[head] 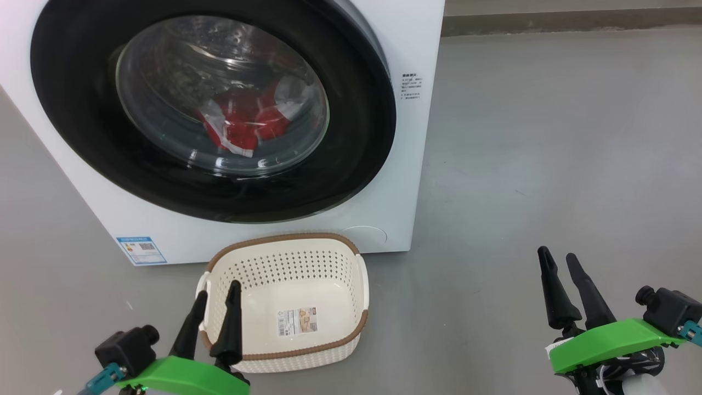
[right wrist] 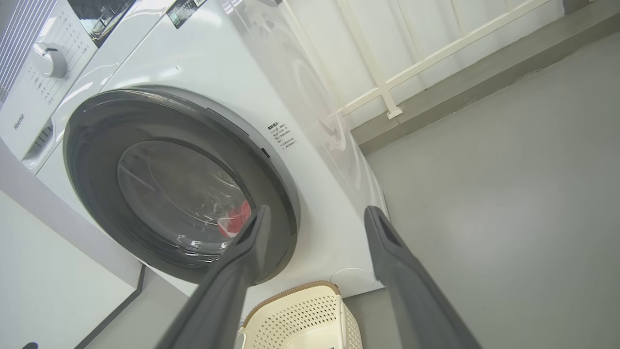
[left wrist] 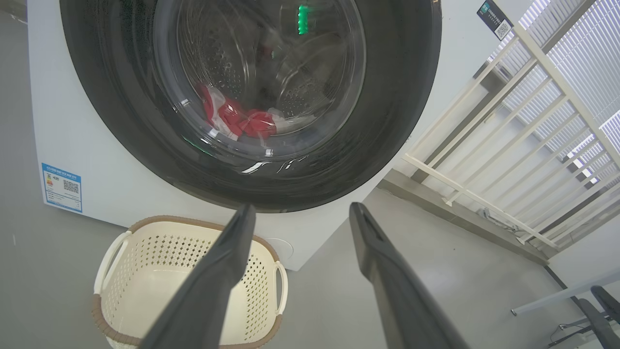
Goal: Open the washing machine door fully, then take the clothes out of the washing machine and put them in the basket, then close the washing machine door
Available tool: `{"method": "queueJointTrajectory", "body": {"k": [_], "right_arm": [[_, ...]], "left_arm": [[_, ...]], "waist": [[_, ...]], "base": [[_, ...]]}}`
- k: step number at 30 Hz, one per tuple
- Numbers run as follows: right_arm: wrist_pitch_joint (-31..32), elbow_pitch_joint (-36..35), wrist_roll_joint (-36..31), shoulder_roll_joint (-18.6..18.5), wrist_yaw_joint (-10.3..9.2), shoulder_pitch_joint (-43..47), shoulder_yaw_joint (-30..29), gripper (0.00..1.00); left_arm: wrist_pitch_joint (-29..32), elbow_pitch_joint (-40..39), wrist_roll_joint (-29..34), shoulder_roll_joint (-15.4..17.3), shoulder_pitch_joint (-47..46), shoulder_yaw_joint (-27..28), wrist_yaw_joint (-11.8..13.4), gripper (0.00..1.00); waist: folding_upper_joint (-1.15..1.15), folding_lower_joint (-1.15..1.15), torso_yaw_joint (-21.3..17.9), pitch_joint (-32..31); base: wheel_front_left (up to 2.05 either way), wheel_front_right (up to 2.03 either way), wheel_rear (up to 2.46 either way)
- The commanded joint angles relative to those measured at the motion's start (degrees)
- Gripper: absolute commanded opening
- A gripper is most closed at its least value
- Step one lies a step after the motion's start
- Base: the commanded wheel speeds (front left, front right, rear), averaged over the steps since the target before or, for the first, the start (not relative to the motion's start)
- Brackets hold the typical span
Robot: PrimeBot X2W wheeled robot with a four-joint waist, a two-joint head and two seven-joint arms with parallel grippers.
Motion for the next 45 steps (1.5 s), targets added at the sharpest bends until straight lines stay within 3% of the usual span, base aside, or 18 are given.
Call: {"method": "queueJointTrajectory", "body": {"k": [1,31,45], "right_arm": [[-0.7,-1.9,-2.2,-0.4,0.02,-3.2,0.4,1.00],[-3.7,-3.4,-24.0,0.3,0.03,-5.2,-1.7,1.00],[-5.1,-4.1,-31.8,0.6,0.03,-6.1,-2.0,1.00]], "left_arm": [[-0.8,-1.2,2.2,0.2,-2.7,1.0,0.7,1.00],[-4.7,0.4,22.3,-0.3,-6.1,1.9,5.7,1.00],[-6.3,0.1,29.2,-0.7,-7.3,2.1,6.8,1.00]], "waist": [[0.00,0.00,0.0,-0.1],[0.00,-0.01,0.4,1.1],[0.00,-0.01,0.4,1.5]], "base": [[0.00,0.00,0.00],[0.00,0.00,0.00],[0.00,0.00,0.00]]}}
